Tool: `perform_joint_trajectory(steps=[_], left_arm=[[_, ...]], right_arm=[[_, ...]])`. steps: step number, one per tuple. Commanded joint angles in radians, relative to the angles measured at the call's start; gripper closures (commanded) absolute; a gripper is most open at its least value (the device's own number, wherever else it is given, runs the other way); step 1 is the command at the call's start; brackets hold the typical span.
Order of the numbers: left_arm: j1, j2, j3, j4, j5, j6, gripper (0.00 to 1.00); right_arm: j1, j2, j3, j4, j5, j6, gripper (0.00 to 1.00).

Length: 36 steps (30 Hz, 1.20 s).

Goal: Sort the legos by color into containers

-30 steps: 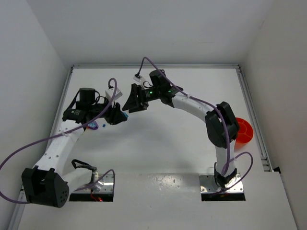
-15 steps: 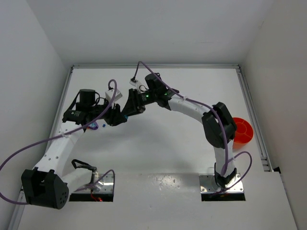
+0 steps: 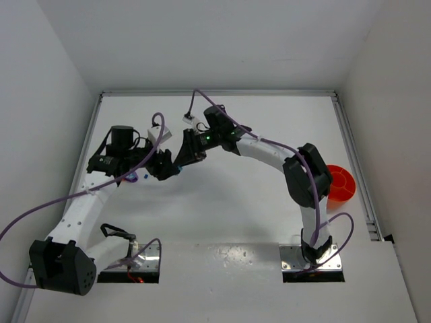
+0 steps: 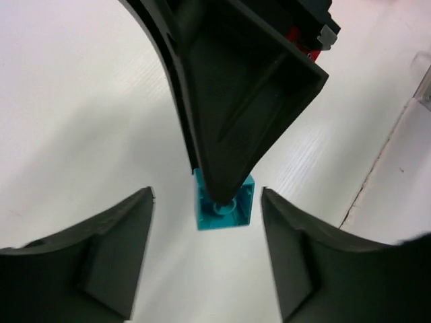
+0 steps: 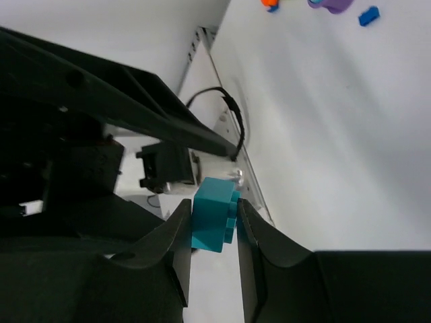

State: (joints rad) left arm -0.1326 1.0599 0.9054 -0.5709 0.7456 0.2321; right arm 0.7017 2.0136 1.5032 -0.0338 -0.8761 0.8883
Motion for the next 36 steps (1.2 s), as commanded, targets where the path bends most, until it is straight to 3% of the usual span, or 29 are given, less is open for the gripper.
perform_joint_trajectory(steps=[1,9,10,11,17,24,29,36], left_arm=[[-0.007,-0.015,0.029,-0.001,-0.003,0.024,0.26],[0.017,-0.015,0.084,-0.099,-0.066,0.069,0.20],[0.039,-0.015,0.102,-0.109,-0.081,0.069,0.16],[0.050,-0.015,0.102,-0.109,-0.092,0.053,0.01],[0.100,0.024,0.135,-0.118,-0.140,0.033,0.00],[0.136,0.071,0.092,-0.034,-0.140,-0.034,0.00],[0.149,0.071,0.053,0.048,-0.173,-0.070,0.00],[0.159,0.071,0.053,0.039,-0.128,0.002,0.00]], right_arm=[[-0.039,-0.010,0.041,-0.141,0.020,-0.184,1.00],[-0.169,-0.092,0.115,-0.493,0.195,-0.572,1.00],[-0.221,-0.101,0.126,-0.582,0.231,-0.656,1.00],[-0.250,-0.101,0.135,-0.624,0.252,-0.696,1.00],[-0.477,-0.261,0.103,-0.865,0.393,-0.957,1.00],[-0.668,-0.544,-0.133,-0.949,0.601,-1.134,1.00],[-0.749,-0.633,-0.190,-0.994,0.674,-1.180,1.00],[-0.824,-0.708,-0.285,-1.014,0.712,-1.265,1.00]])
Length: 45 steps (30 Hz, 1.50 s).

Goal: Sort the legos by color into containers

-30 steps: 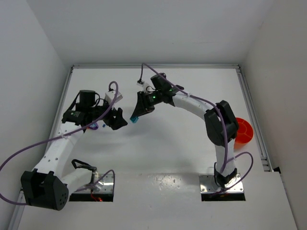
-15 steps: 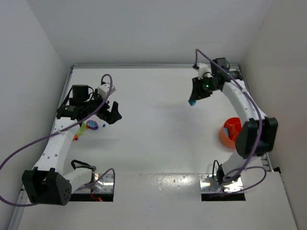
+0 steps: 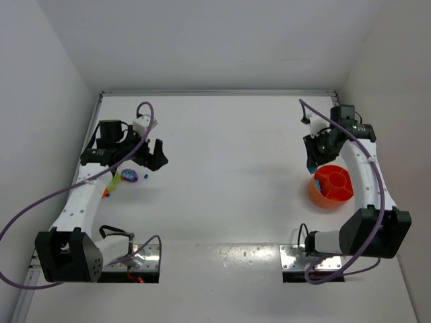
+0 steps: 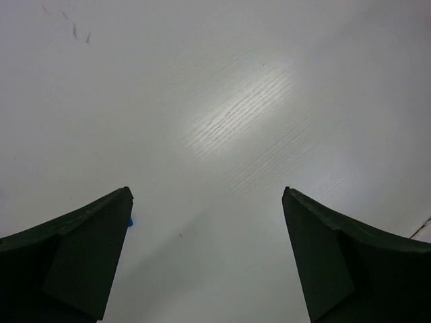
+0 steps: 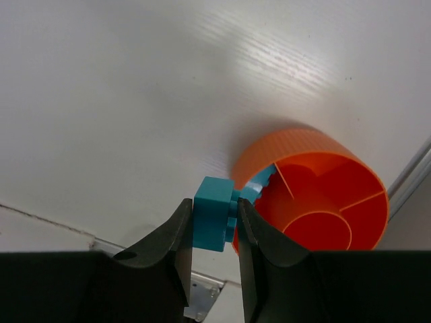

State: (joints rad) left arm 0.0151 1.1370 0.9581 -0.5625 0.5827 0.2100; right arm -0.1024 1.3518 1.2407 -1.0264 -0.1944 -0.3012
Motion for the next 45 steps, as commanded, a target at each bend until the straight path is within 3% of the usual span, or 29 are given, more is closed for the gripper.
perform_joint_trajectory(steps=[1,11,24,31,40,45], left_arm=[[0.020,-0.006,0.001,0.030,0.035,0.034,0.00],[0.029,0.003,-0.018,0.030,0.055,0.052,0.00],[0.048,-0.006,-0.027,0.030,0.035,0.052,0.00],[0.066,-0.025,-0.036,0.039,0.026,0.062,0.00],[0.085,-0.034,-0.045,0.039,0.026,0.062,0.00],[0.106,-0.055,-0.055,0.039,0.026,0.062,0.00]], right_arm=[[-0.032,-0.046,-0.032,-0.021,0.030,-0.090,1.00],[-0.085,-0.062,-0.078,-0.040,0.076,-0.185,1.00],[-0.123,-0.040,-0.138,-0.040,0.107,-0.194,0.96],[-0.141,-0.020,-0.149,-0.020,0.107,-0.176,0.86],[-0.141,-0.020,-0.139,0.002,0.116,-0.157,0.60],[-0.141,-0.020,-0.097,0.002,0.105,-0.148,0.55]])
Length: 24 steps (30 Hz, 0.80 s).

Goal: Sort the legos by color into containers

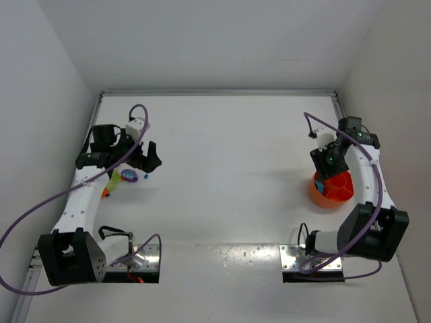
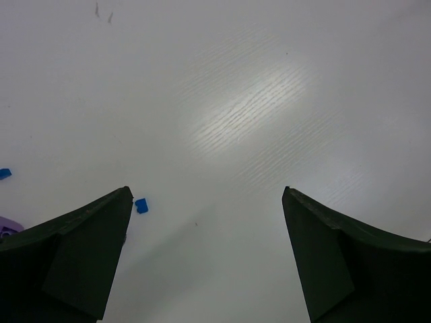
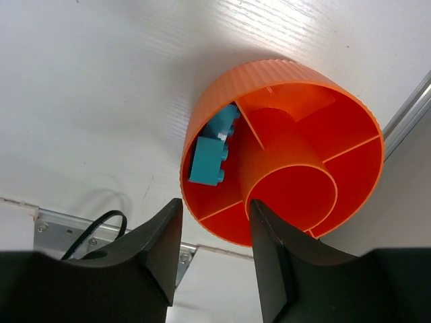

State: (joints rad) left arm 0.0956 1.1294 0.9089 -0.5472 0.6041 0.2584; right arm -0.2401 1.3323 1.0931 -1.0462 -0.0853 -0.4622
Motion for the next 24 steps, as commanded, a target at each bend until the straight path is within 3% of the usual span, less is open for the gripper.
perform_joint_trajectory(steps=[1,7,17,24], left_arm=[[0.026,-0.048,-0.005,0.024,0.005,0.013,0.00],[0.047,-0.048,0.014,0.056,-0.078,-0.016,0.00],[0.047,-0.031,0.033,0.055,-0.181,-0.048,0.00],[0.047,-0.077,-0.021,0.055,-0.164,-0.019,0.00]], right_arm=[[-0.004,-0.001,0.051,0.011,-0.004,0.013,0.55],[-0.004,-0.001,0.145,-0.011,-0.048,0.048,0.55],[0.015,0.134,0.362,-0.090,-0.070,0.123,0.55],[0.001,0.110,0.377,-0.088,0.046,0.028,0.55]])
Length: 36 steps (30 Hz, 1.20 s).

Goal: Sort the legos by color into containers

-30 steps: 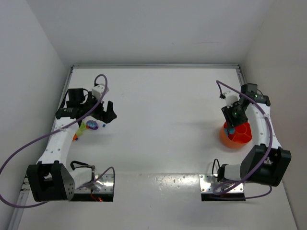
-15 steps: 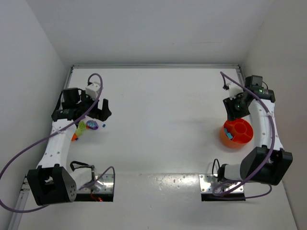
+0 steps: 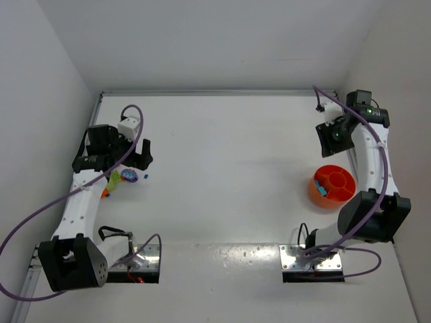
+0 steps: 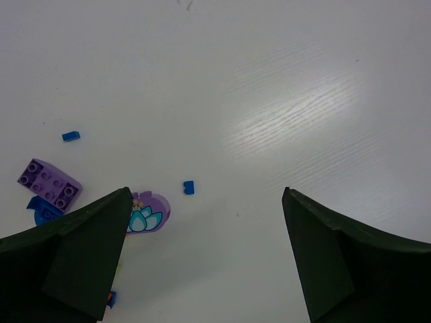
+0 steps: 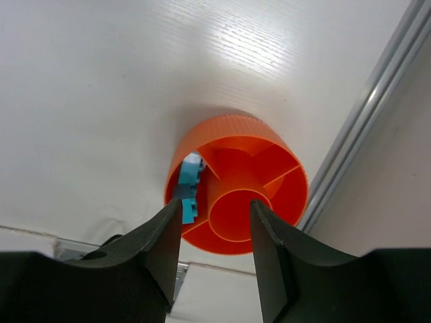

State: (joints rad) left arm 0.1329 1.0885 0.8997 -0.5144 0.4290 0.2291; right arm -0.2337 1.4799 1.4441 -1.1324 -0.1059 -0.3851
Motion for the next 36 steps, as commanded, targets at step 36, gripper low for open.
perform_joint_trajectory(steps=[36], left_arm=[[0.376,0.402,0.281,-0.055,-0.328,0.208,0.29]], right_arm=[[0.005,-0.015,-0.103,0.033,-0.087,-0.045,0.55]])
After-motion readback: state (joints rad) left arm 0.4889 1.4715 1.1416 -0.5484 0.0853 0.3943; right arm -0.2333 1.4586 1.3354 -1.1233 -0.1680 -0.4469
